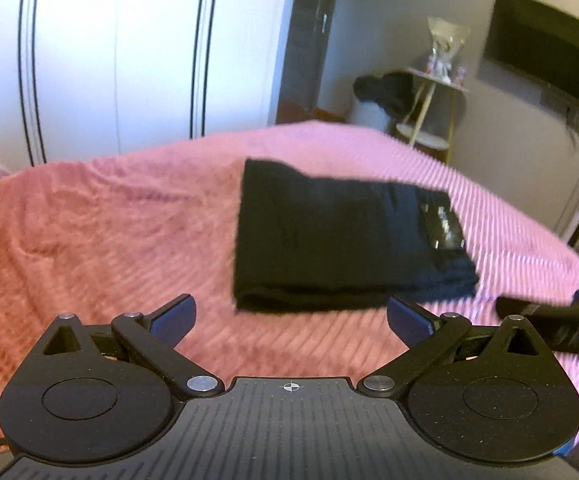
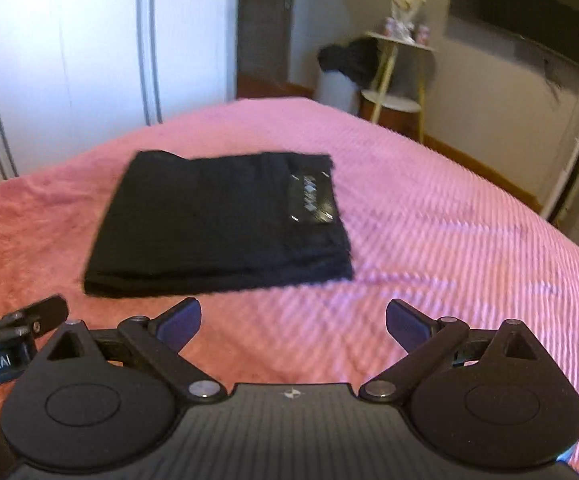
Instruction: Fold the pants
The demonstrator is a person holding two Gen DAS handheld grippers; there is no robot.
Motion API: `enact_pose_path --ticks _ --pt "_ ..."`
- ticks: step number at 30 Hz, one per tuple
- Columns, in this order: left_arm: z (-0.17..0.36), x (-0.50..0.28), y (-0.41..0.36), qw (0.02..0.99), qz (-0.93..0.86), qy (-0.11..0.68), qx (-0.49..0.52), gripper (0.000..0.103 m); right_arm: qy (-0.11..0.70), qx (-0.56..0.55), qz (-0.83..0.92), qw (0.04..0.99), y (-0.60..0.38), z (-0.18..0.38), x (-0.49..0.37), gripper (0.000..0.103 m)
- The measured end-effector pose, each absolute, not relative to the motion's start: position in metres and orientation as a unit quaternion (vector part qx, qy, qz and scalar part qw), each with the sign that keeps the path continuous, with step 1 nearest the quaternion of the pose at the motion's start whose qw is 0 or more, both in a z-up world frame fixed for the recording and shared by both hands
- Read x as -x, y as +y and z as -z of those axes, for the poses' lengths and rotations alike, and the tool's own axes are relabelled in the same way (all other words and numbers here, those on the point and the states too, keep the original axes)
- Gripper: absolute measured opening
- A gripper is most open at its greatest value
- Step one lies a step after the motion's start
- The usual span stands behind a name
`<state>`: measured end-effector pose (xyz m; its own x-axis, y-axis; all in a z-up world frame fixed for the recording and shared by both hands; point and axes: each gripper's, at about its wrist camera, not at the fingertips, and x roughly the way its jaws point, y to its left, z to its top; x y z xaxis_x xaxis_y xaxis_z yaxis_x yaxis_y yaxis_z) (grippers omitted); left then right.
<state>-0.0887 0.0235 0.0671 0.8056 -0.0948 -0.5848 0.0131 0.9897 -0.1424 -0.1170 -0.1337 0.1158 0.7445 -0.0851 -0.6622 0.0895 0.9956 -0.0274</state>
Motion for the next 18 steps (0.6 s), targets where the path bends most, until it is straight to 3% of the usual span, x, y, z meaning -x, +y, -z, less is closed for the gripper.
enact_pose_path --ticks 5,18 --pt "-0.073 0.081 0.027 0.955 0.014 0.291 0.055 0.103 0.331 0.027 0.036 0.942 -0.122 -0.114 0.109 0.099" --pt "-0.004 0.043 0.017 0.949 0.003 0.313 0.037 0.103 0.342 -0.012 0.024 0.939 -0.138 -0.054 0.067 0.099"
